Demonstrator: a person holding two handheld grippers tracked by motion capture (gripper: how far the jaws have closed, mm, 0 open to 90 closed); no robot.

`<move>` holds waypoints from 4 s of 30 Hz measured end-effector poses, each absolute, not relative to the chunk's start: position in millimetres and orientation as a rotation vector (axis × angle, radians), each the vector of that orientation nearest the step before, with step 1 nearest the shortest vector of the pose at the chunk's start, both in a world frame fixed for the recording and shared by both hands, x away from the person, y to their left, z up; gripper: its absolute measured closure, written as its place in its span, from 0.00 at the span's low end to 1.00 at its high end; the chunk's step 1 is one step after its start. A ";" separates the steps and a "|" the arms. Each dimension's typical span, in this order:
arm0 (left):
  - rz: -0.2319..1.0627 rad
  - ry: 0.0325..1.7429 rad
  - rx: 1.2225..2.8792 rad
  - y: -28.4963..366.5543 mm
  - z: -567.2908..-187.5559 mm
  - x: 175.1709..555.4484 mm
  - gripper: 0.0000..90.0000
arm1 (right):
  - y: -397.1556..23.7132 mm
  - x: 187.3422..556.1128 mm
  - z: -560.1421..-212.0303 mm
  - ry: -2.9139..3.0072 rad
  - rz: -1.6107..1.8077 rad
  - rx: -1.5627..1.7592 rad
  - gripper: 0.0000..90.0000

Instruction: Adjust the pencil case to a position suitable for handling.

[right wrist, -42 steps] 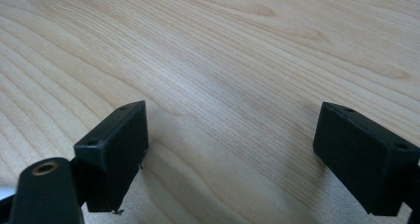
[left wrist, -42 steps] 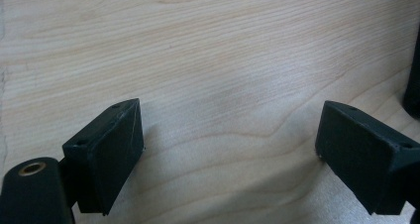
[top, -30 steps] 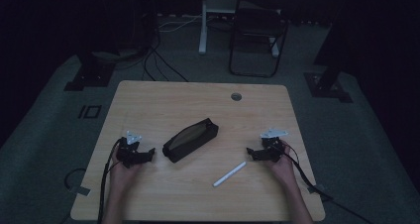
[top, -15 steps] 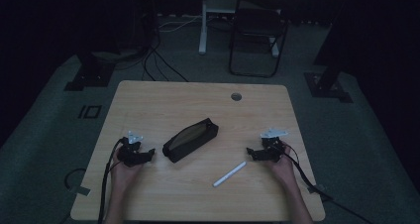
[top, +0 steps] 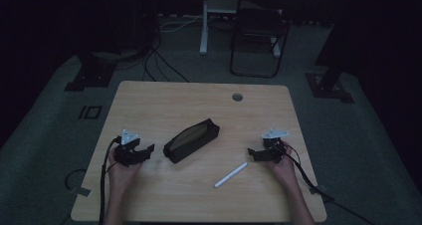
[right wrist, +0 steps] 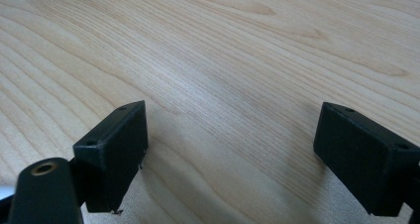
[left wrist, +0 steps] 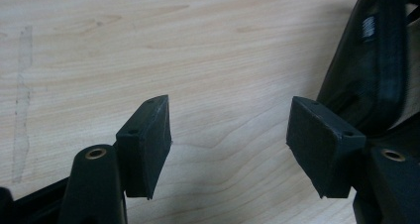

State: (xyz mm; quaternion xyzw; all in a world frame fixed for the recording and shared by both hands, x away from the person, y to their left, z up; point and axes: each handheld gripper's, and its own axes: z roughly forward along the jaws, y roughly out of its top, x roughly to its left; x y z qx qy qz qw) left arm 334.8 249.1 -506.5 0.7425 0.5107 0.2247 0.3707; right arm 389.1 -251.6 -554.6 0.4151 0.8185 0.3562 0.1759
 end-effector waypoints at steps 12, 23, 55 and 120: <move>0.555 1.255 1.860 240.4 -487.0 325.6 0.37 | -251.6 389.1 -554.6 2.318 1.009 1.175 0.15; 0.546 1.205 1.861 217.6 -471.7 321.2 0.37 | -251.6 389.2 -554.6 2.318 1.009 1.176 0.15; 0.463 1.129 2.022 179.7 -504.3 344.6 0.73 | -251.7 389.2 -554.6 2.318 1.008 1.175 0.15; 0.471 0.753 2.005 128.3 -463.9 294.4 0.44 | -251.8 389.3 -554.5 2.319 1.008 1.174 0.15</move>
